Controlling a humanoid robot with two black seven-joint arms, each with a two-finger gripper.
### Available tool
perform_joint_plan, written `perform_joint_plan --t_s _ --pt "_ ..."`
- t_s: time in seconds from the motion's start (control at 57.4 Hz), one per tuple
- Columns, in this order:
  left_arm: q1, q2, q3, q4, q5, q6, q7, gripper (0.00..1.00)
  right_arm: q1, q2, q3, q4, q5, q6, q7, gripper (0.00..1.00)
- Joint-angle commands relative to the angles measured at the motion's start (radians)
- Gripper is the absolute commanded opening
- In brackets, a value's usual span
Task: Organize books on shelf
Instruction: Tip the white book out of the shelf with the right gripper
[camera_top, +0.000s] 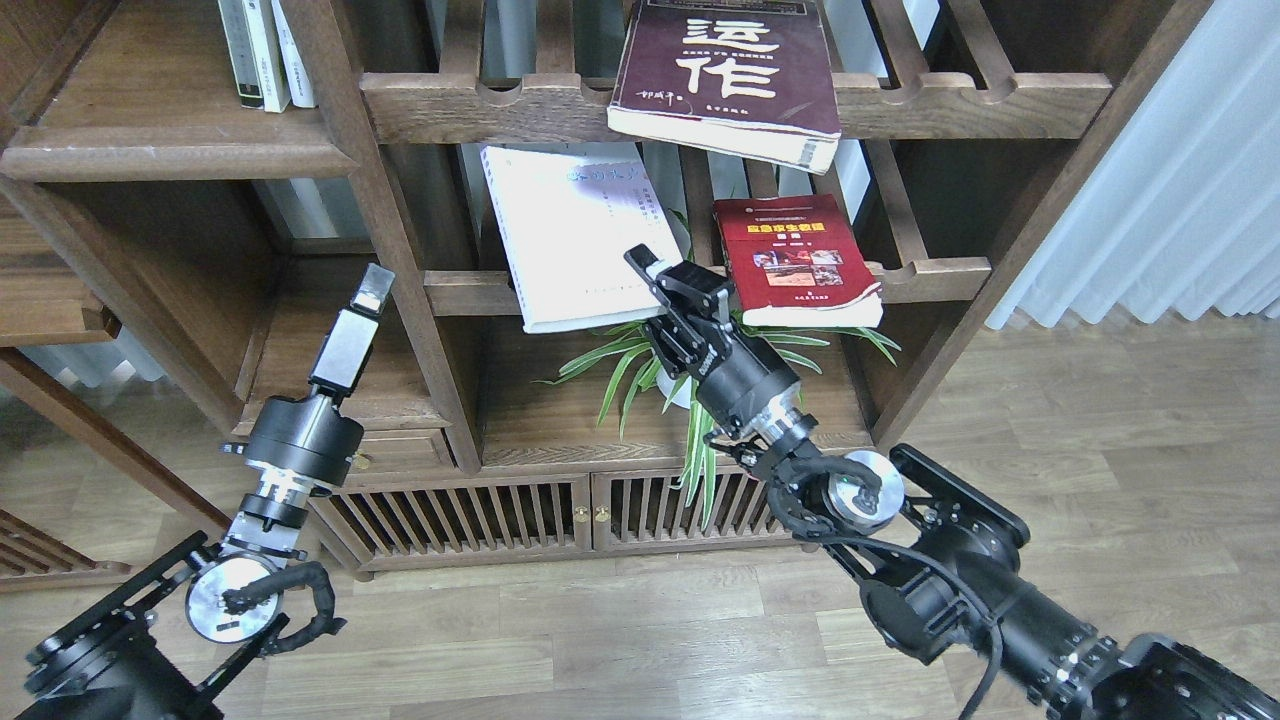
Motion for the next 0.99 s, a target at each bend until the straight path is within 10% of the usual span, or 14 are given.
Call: perform_joint_plan --t_s 0.0,0.244,0.453,0.976 --pt "0.0 0.031 0.012 -0.012 -0.014 0.0 0.0 1.0 -0.03 -0.017 -0.008 0.0 -0.015 0.032 -0.005 0.04" --pt "0.002 0.047 0.023 -0.015 -0.025 0.0 0.0 1.0 -0.1 -0.026 -0.013 0.0 -0.095 0.032 -0.057 0.04" --pt "0.022 0.048 0.107 -0.029 -0.112 0.0 0.145 1.0 -0.132 -0.016 -0.022 0.001 -0.098 0.032 -0.067 0.04" --pt "0.089 0.045 0.156 -0.066 -0.12 0.0 0.168 0.99 -0.134 -0.011 -0.077 -0.006 -0.162 0.032 -0.1 0.04"
